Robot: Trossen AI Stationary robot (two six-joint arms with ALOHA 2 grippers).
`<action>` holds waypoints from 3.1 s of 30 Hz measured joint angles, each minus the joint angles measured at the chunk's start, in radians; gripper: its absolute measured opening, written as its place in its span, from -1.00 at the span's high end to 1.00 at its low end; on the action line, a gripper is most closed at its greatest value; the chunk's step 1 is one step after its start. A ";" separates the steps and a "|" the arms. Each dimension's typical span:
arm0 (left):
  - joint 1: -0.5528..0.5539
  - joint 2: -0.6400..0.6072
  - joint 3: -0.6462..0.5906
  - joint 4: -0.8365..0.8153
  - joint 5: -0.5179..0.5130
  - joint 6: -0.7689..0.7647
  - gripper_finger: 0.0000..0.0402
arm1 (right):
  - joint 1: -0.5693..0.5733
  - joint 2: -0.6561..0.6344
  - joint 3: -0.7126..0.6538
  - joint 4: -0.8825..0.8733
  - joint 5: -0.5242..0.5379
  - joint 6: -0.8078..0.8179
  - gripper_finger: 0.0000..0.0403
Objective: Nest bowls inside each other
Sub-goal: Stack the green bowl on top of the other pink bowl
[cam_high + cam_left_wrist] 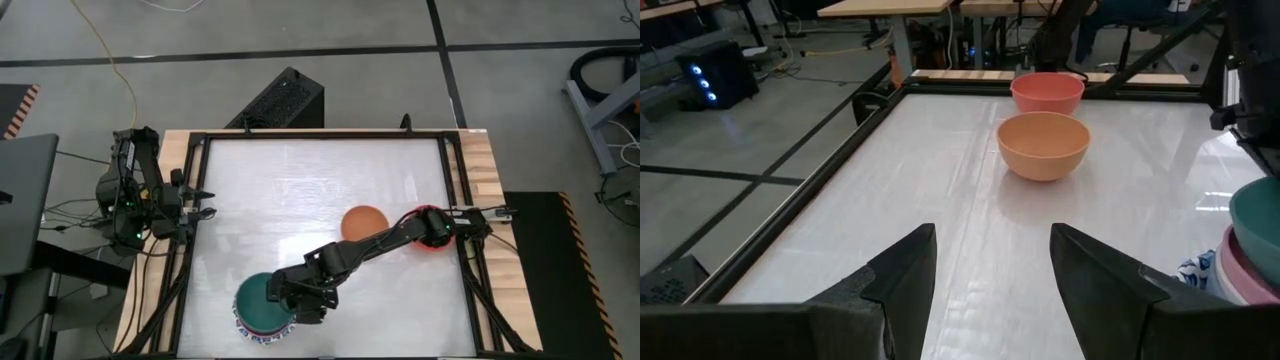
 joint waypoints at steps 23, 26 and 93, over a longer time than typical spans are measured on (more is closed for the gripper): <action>0.000 0.000 0.000 0.000 0.000 0.000 0.07 | 0.008 0.000 0.000 0.007 0.001 0.110 0.43; 0.000 0.000 0.000 0.000 0.000 0.000 0.07 | 0.013 0.000 0.000 0.010 0.001 0.109 0.32; 0.000 0.000 0.000 0.000 0.000 0.000 0.07 | 0.023 -0.034 0.023 -0.050 0.146 0.393 0.87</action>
